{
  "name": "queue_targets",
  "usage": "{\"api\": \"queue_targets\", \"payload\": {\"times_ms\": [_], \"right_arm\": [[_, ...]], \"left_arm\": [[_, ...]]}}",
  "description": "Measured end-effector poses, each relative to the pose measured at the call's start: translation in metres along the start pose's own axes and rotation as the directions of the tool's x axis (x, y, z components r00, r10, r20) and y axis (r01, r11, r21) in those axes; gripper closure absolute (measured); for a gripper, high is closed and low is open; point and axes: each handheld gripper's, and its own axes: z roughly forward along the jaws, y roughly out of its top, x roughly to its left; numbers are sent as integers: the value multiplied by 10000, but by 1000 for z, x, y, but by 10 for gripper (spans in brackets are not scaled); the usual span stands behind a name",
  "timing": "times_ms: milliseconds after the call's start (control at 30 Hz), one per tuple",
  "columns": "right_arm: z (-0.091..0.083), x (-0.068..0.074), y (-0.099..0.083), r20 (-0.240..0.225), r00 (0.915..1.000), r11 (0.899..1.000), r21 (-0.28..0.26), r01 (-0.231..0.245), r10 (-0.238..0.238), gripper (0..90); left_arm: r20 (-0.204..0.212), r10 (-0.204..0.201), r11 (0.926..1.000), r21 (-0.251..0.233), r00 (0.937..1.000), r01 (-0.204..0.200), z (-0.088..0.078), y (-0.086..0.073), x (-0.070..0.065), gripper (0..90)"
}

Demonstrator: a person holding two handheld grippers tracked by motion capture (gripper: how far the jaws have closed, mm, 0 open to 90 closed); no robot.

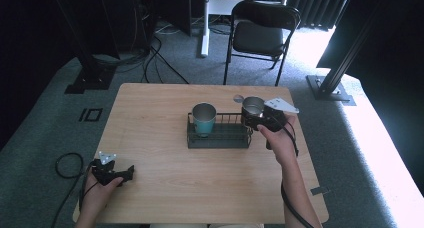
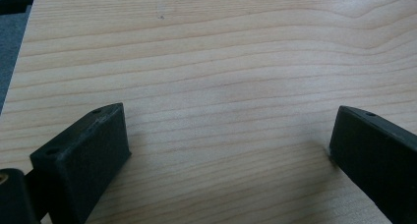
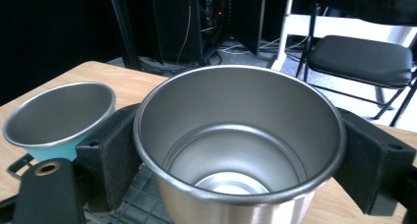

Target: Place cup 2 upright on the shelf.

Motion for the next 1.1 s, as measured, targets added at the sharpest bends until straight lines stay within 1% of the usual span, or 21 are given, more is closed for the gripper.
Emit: {"api": "queue_targets", "payload": {"times_ms": [67, 433, 533, 867, 1100], "right_arm": [[5, 5, 0, -80, 9999, 10000, 14, 80, -80, 141], [20, 22, 1, -439, 9986, 9994, 135, 312, -306, 141], [25, 26, 0, -518, 9984, 9996, 157, 241, -233, 141], [37, 32, -9, -609, 9979, 9988, 425, 258, -231, 141], [46, 34, -21, -583, 9980, 9977, 611, 283, -248, 141]], "left_arm": [[1, -10, 10000, -8, 10000, 10, 0, 0, 0, 22], [-5, 5, 10000, 1, 10000, -5, 0, 0, 0, 22], [2, -10, 10000, -5, 10000, 10, 0, 0, 0, 22], [2, -6, 10000, -1, 10000, 6, 0, 0, 0, 22], [5, -3, 10000, 1, 10000, 3, 0, 0, 0, 22]]}}
